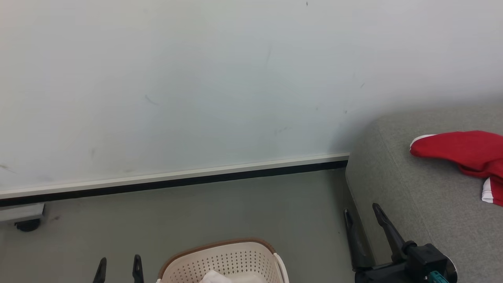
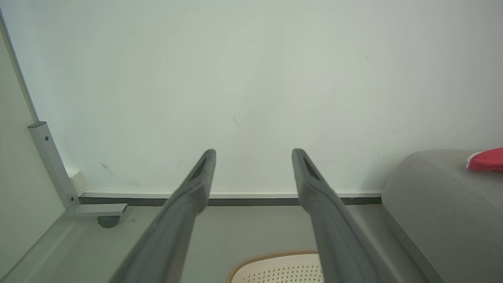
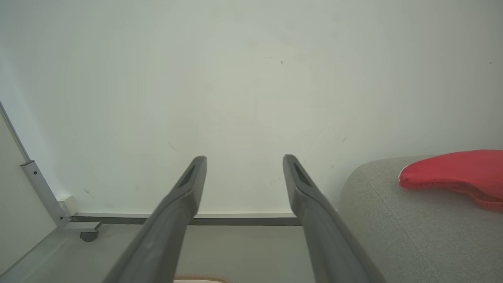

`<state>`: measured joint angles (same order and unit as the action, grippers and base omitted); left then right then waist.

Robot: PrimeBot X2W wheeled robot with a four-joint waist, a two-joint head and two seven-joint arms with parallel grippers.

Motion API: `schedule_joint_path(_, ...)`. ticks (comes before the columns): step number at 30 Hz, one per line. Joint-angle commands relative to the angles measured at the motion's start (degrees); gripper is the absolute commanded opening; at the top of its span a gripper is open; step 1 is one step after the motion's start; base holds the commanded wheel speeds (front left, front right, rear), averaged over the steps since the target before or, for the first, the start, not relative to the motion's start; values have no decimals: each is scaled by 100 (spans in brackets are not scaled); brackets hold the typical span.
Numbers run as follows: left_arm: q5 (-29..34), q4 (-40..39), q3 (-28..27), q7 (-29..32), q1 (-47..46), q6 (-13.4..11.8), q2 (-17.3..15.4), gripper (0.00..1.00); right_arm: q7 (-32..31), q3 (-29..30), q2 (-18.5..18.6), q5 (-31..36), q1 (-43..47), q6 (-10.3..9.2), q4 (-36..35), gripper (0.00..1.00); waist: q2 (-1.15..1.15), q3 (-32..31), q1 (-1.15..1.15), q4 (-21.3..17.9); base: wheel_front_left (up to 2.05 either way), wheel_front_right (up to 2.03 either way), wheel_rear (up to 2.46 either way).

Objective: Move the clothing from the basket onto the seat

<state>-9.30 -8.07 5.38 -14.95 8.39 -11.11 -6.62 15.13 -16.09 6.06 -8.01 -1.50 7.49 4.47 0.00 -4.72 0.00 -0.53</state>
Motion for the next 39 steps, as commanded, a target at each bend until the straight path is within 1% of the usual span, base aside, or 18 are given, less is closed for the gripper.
schedule_joint_path(1,122,60,-25,-28,143,87,23,100,10,5,-36,76,87,1,-11,100,0,-39,0,5,0,0,0)
schedule_joint_path(9,370,160,-159,-28,160,297,128,100,10,3,-96,74,134,1,-21,100,0,-109,0,-6,0,0,0)
schedule_joint_path(16,406,192,-223,-28,175,390,205,100,10,19,-99,61,209,1,-66,100,0,-145,0,-9,0,0,0)
schedule_joint_path(25,519,230,-219,-28,186,502,270,100,10,1,-137,-2,217,1,-48,100,0,-133,0,-105,0,0,0)
schedule_joint_path(29,491,418,-187,-28,208,572,293,100,10,-17,-158,-4,191,1,-76,100,0,-88,0,-179,0,0,0)
schedule_joint_path(33,380,985,-92,-29,-8,770,295,100,10,-70,-135,-20,43,1,-121,100,0,69,0,-275,0,0,0)
schedule_joint_path(36,329,1427,9,-29,-313,1024,276,100,10,-96,-120,-30,-142,1,-202,100,0,270,0,-351,0,0,0)
schedule_joint_path(39,327,1910,65,-26,-606,1215,224,100,10,-159,-135,-30,-374,1,-281,100,0,564,0,-458,0,0,0)
